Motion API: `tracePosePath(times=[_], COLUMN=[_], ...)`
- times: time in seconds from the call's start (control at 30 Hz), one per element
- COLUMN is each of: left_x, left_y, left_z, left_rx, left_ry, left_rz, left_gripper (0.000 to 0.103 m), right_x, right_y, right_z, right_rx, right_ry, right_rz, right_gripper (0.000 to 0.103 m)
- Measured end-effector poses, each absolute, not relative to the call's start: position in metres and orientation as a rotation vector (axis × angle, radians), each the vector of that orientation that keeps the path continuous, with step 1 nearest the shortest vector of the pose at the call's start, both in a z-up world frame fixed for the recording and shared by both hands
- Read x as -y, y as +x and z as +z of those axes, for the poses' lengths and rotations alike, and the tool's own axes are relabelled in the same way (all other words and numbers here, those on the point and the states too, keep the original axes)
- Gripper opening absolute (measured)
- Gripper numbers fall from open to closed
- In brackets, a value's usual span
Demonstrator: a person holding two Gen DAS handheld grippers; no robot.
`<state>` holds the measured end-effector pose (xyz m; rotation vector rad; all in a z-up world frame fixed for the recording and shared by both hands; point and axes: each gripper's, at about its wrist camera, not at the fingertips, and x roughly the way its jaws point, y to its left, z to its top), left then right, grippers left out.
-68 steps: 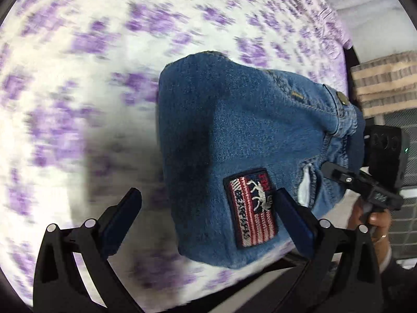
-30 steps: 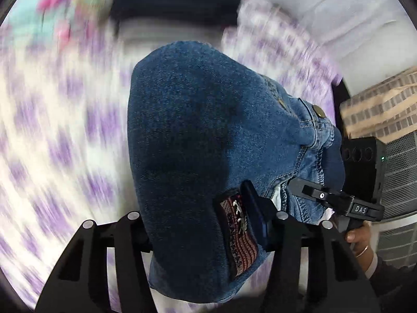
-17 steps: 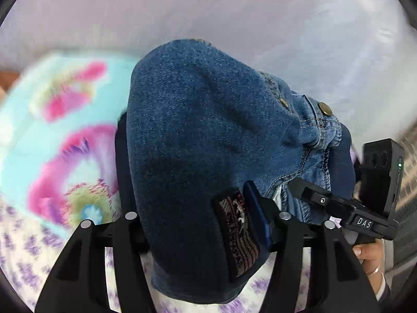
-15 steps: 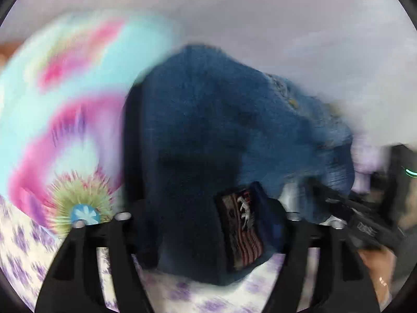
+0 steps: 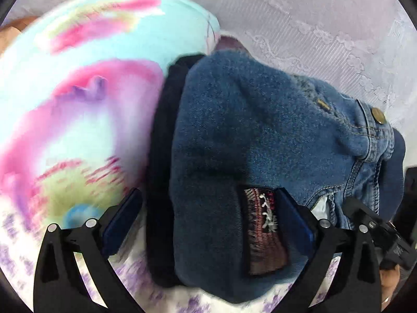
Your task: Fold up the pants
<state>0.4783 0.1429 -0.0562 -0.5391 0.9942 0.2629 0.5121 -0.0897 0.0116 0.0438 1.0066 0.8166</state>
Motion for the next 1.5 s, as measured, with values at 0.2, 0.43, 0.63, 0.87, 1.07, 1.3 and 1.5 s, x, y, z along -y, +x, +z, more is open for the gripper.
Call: tracePosePath(times=[0.2, 0.43, 0.63, 0.87, 1.07, 1.3, 1.5], left_x=[-0.094, -0.039, 0.001, 0.019, 0.022, 0.022, 0.017], left_y=[0.401, 0.315, 0.265, 0.230, 0.213, 0.199, 0.191], left_z=[-0.013, -0.017, -0.003, 0.021, 0.030, 0.034, 0.037], left_rx=[-0.915, -0.950, -0.942, -0.909, -0.884, -0.876, -0.866], left_ry=[-0.335, -0.322, -0.291, -0.238, -0.225, -0.223, -0.223], left_rz=[0.305, 0.296, 0.286, 0.294, 0.289, 0.266, 0.258], left_gripper=[0.098, 0.098, 0.098, 0.098, 0.098, 0.098, 0.098], right_x=[0.152, 0.184, 0.188, 0.190, 0.195, 0.195, 0.186], right_y=[0.433, 0.329, 0.279, 0.252, 0.237, 0.225, 0.214], right_z=[0.049, 0.049, 0.066, 0.097, 0.107, 0.112, 0.110], right_rx=[-0.854, -0.821, -0.778, -0.721, -0.716, -0.721, -0.742], right_ry=[0.035, -0.140, -0.153, -0.146, -0.148, -0.113, -0.106], right_rz=[0.737, 0.608, 0.557, 0.528, 0.512, 0.510, 0.516], right_gripper=[0.099, 0.099, 0.099, 0.099, 0.099, 0.099, 0.099])
